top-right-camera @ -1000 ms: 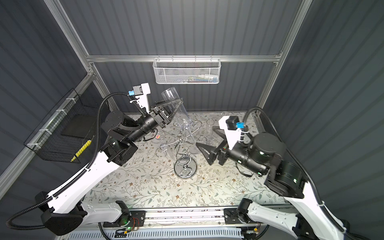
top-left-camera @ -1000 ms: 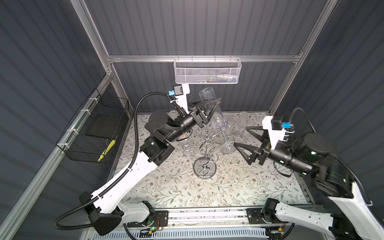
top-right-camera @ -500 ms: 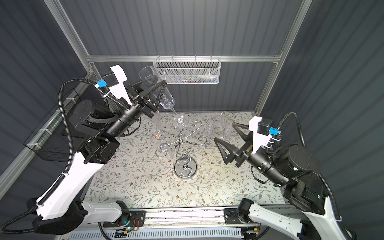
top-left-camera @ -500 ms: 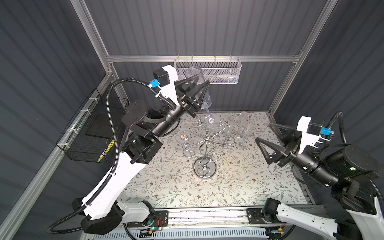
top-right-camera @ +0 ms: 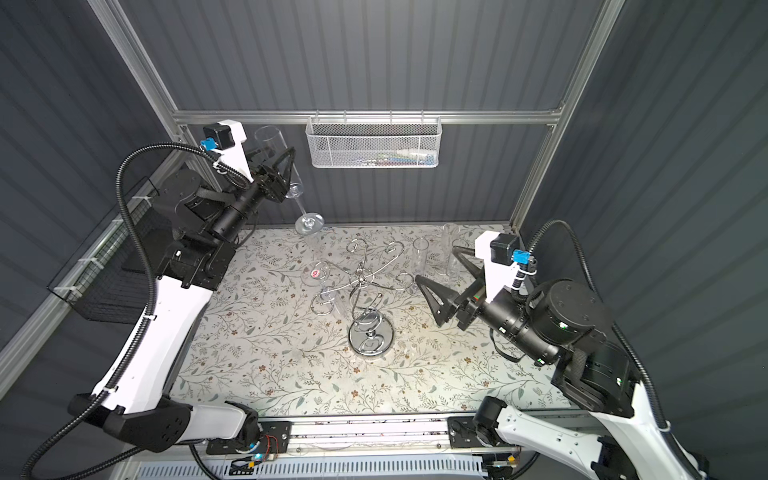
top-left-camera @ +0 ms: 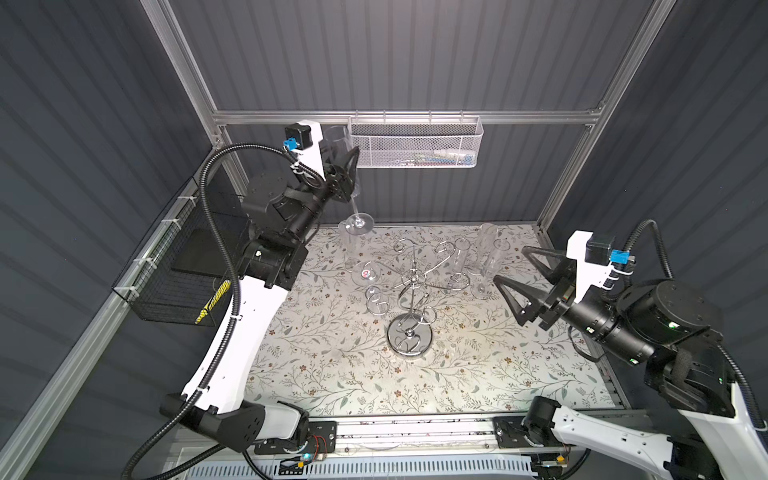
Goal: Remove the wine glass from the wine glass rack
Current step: 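Carry the flute glass with the left gripper toward the far table corner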
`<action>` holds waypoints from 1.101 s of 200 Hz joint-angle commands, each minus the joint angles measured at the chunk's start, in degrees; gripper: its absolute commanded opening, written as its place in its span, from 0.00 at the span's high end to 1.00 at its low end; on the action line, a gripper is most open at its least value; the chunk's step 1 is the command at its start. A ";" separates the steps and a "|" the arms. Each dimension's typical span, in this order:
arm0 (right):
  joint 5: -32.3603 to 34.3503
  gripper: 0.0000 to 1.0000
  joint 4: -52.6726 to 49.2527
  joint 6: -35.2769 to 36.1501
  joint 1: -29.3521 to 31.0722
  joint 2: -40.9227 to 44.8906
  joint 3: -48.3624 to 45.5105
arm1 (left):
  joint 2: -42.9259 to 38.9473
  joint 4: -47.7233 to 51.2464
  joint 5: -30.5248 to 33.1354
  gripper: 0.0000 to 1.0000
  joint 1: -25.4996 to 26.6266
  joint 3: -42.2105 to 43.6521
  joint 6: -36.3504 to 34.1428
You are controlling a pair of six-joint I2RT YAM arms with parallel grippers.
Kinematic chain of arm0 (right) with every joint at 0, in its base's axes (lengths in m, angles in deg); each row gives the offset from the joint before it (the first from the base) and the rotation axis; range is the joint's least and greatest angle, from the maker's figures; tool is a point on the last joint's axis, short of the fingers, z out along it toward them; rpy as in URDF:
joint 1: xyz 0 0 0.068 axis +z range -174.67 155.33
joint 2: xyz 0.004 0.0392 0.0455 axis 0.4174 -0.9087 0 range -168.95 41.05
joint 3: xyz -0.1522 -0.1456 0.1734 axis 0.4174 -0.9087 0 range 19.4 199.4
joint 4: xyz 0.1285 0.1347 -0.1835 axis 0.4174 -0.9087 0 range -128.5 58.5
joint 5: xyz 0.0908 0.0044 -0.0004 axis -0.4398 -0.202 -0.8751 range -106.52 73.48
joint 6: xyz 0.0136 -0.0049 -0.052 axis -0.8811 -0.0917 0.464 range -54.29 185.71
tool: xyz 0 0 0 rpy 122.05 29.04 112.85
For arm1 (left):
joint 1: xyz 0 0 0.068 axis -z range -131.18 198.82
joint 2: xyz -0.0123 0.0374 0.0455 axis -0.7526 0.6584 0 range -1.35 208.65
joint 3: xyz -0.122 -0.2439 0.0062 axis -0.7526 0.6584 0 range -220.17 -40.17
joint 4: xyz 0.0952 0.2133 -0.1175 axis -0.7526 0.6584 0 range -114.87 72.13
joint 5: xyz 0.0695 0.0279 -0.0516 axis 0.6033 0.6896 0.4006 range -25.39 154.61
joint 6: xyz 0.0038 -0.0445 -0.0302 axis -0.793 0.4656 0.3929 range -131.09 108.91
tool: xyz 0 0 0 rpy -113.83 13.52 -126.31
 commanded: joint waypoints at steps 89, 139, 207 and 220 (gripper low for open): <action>10.93 0.01 2.62 5.36 0.05 1.99 -4.31 | 4.40 -20.66 -3.91 0.55 -17.22 18.95 4.74; 18.58 0.01 7.99 9.43 -0.03 3.79 -9.43 | 10.06 -32.46 -3.33 0.55 -17.22 28.42 0.36; 21.58 0.01 11.91 12.44 -2.24 3.27 -12.61 | 16.70 -45.74 -1.68 0.56 -17.22 36.36 -5.32; 21.52 0.01 11.92 12.22 -3.21 3.34 -13.20 | 18.59 -49.82 -1.30 0.57 -17.22 37.67 -5.30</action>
